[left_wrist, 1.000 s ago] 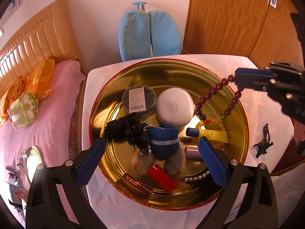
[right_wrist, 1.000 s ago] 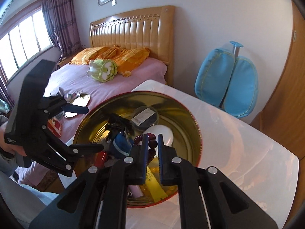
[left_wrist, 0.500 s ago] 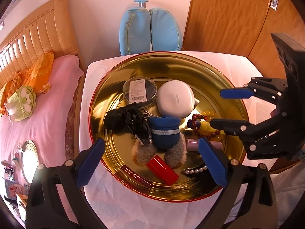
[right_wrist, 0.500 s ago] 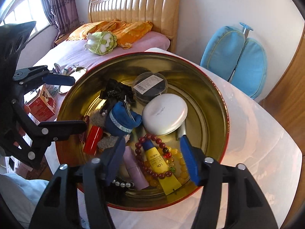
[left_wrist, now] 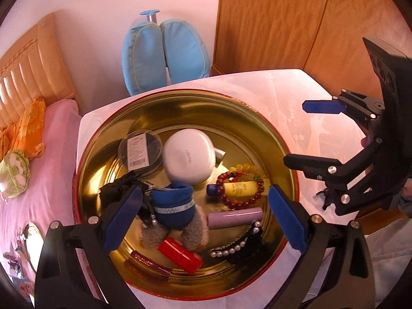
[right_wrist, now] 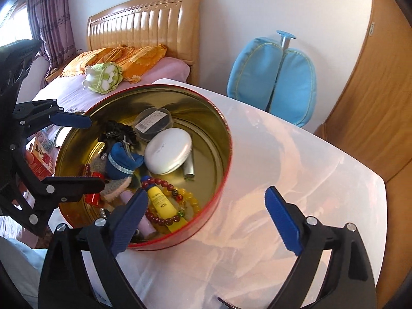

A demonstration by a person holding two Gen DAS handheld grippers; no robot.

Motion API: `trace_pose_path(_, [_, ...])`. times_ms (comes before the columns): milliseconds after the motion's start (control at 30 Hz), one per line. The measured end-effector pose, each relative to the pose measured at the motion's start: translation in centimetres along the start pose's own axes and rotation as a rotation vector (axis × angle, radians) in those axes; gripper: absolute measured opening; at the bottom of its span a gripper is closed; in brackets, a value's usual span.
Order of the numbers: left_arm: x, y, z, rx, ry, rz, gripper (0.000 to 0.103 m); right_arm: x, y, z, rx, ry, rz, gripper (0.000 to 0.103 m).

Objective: Organize jewelry
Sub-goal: 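Move the right gripper to the black claw hair clip and grasp it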

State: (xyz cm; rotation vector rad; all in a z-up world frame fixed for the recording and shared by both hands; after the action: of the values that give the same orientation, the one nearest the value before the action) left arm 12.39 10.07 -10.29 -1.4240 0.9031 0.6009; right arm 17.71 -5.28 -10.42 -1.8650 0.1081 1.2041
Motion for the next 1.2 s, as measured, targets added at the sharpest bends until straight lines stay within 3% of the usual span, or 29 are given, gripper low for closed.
trace_pose_path(167, [1.1, -1.6, -3.8, 0.101, 0.092, -0.009, 0.095, -1.8, 2.3, -3.4, 0.095, 0.092, 0.010, 0.094])
trace_pose_path(433, [2.8, -2.8, -8.6, 0.232, 0.200, 0.008, 0.095, -3.2, 8.6, -7.5, 0.277, 0.179, 0.110, 0.094])
trace_pose_path(733, [4.1, -3.1, -9.6, 0.261, 0.248, 0.033, 0.095, -2.5, 12.8, -6.5, 0.386, 0.201, 0.185, 0.094])
trace_pose_path(1200, [4.4, -1.5, -9.7, 0.353, 0.301, 0.065, 0.095, -1.2, 15.0, -3.8, 0.496, 0.232, 0.216, 0.094])
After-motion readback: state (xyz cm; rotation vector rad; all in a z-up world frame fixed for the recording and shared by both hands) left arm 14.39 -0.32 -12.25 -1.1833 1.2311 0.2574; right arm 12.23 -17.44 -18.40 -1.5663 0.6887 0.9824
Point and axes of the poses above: each gripper's, at about its wrist camera, not at the fingertips, and x roughly the way its jaws point, z to its left, y to its underside, the point moved 3 cm from there along x, roughly the way its jaws point, and after that the axes turned 2 degrees about -x, right-handed, at the moved point
